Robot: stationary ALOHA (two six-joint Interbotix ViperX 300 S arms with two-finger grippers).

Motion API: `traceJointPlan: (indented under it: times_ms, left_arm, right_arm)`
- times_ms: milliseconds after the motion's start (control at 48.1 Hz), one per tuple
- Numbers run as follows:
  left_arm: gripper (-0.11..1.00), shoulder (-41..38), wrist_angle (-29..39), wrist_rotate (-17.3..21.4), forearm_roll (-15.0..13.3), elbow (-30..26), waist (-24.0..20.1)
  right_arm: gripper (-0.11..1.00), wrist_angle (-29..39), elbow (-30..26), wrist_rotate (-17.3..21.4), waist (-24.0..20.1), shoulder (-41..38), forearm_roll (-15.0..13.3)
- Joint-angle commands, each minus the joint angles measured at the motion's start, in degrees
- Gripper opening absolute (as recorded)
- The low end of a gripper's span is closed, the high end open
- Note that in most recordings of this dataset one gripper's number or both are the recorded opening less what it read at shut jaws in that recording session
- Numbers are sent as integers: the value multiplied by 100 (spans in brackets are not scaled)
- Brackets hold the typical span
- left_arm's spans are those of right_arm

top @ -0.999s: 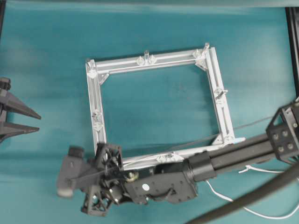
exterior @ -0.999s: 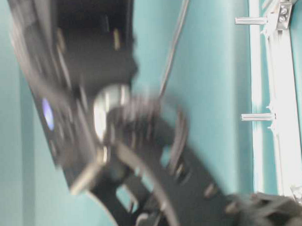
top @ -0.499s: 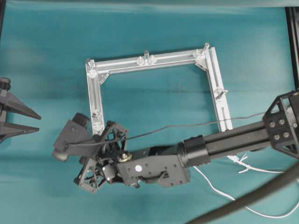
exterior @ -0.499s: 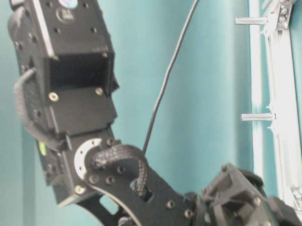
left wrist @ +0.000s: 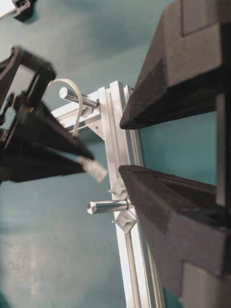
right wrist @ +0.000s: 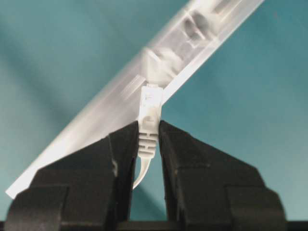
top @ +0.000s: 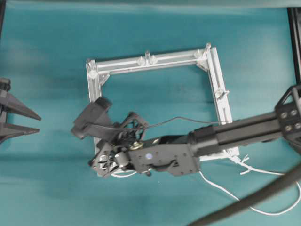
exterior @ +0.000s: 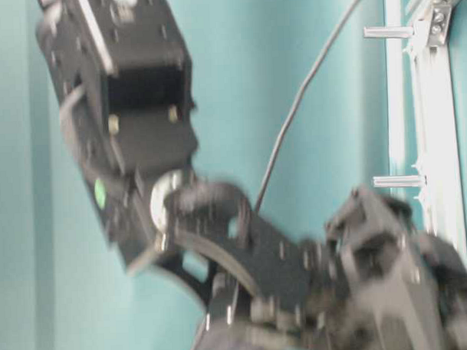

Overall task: Move the cable alternately left and right between 8 pins so it hooks onto each one.
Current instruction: 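Route the cable with the right gripper up past the left-side pins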

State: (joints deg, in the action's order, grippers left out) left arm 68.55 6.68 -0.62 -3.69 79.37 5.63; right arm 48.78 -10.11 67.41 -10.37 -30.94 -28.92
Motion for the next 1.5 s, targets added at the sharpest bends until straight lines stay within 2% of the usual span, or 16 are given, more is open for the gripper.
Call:
traceJointPlan:
  times_ms: [0,125,291,478,562,832,1227,1352,1477]
  left_arm:
    - [44,-35,-26,-44,26,-79,26]
    - [44,-35,-26,-44,26,-79,26]
    - [44,-35,-26,-44,26,-79,26]
    - [44,-35,-26,-53,26,-114,26]
    - [44,-35,-26,-53,26,-114,26]
    - [44,-35,-26,-53,26,-123,26]
    - [44,-35,-26,-53,26,-114,26]
    - [44,-35,-35,-53,26,-123,26]
    - [44,-35,-26,-53,26,-132,26]
  right_arm:
    - [15,-158,316,211,123,536,-35]
    - [15,-360,738,448,334,747,-141]
    - [15,-765,782,272,686,712,-202]
    - [15,-1169,554,-343,1090,439,-202]
    - [15,-1178,272,-773,1213,264,-176]
    - [15,-1143,-650,-2004,1310,-299,-18]
    - [15,-1336,-1354,-3507,1406,-589,9]
    - [15,-1318,-1617,-3612,1494,-721,53]
    - [15,-1318,-1907,-3612,1600,-879,211]
